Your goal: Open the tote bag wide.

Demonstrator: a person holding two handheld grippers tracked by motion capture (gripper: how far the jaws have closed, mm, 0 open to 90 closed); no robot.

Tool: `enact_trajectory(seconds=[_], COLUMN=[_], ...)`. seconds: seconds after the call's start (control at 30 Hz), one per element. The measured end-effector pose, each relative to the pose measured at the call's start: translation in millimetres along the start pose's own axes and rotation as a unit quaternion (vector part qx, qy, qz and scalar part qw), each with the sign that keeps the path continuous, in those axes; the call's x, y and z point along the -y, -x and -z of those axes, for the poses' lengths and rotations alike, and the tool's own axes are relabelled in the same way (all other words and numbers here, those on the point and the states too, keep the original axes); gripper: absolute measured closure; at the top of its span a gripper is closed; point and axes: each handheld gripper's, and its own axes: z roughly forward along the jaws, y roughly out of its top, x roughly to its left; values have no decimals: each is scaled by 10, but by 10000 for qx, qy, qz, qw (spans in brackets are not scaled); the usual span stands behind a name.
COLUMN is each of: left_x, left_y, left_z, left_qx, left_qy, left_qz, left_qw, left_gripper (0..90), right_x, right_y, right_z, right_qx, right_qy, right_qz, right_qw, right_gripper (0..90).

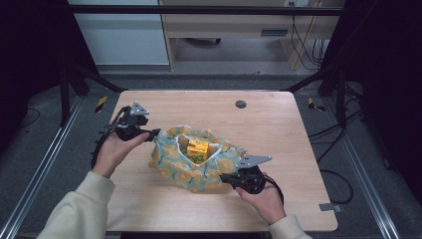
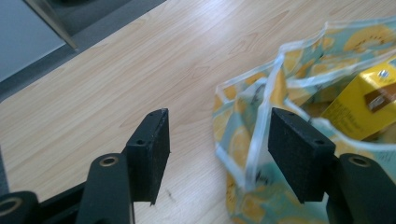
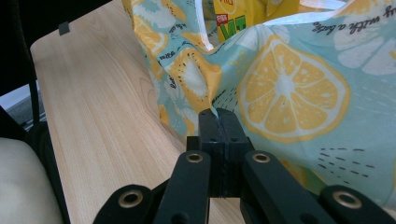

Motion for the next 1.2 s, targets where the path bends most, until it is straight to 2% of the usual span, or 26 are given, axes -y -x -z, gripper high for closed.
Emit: enact_trajectory(seconds=[0.1, 0.13, 0.23, 0.4, 0.5, 0.63, 0.7, 0.83, 0.9, 0.97, 1.07, 1.2], left_x=[-113, -145, -217, -265, -272, -281, -292, -314, -327, -335, -351, -347], left_y=[53, 68, 124, 223, 276, 317, 338, 373, 397, 415, 490, 538], left_z=[-76, -106, -224, -416, -512, -587, -601, -572, -517, -480, -321, -181], left_qx=[121, 132, 153, 288, 221, 247, 223, 245, 272, 301, 362, 454], left_qy=[-61, -131, -220, -443, -584, -672, -674, -560, -403, -305, -81, 12], left_qz=[-78, -159, -224, -358, -476, -533, -582, -643, -619, -606, -646, -696], left_qw=[9999, 9997, 9994, 9980, 9969, 9960, 9958, 9961, 9969, 9972, 9972, 9965], left_gripper=[386, 385, 377, 374, 378, 482, 600, 813, 869, 884, 889, 892], right_x=[8, 12, 22, 26, 31, 35, 38, 43, 47, 48, 53, 40], right_y=[3, 7, 8, 16, 23, 32, 37, 46, 55, 56, 66, 65], right_z=[-5, -7, -19, -15, -14, -12, -13, -2, 4, 6, 20, 60], right_qx=[-18, -25, -33, -47, -54, -56, -49, -16, -19, 0, 66, 172], right_qy=[3, -3, -26, -10, -9, -10, -14, 4, 12, 13, 17, 43], right_qz=[-15, -4, -7, -26, -44, -45, -39, -46, -44, -58, -90, -119], right_qw=[10000, 10000, 10000, 10000, 10000, 10000, 10000, 10000, 10000, 10000, 9999, 9998], right_gripper=[900, 900, 900, 900, 900, 900, 900, 898, 894, 892, 858, 754])
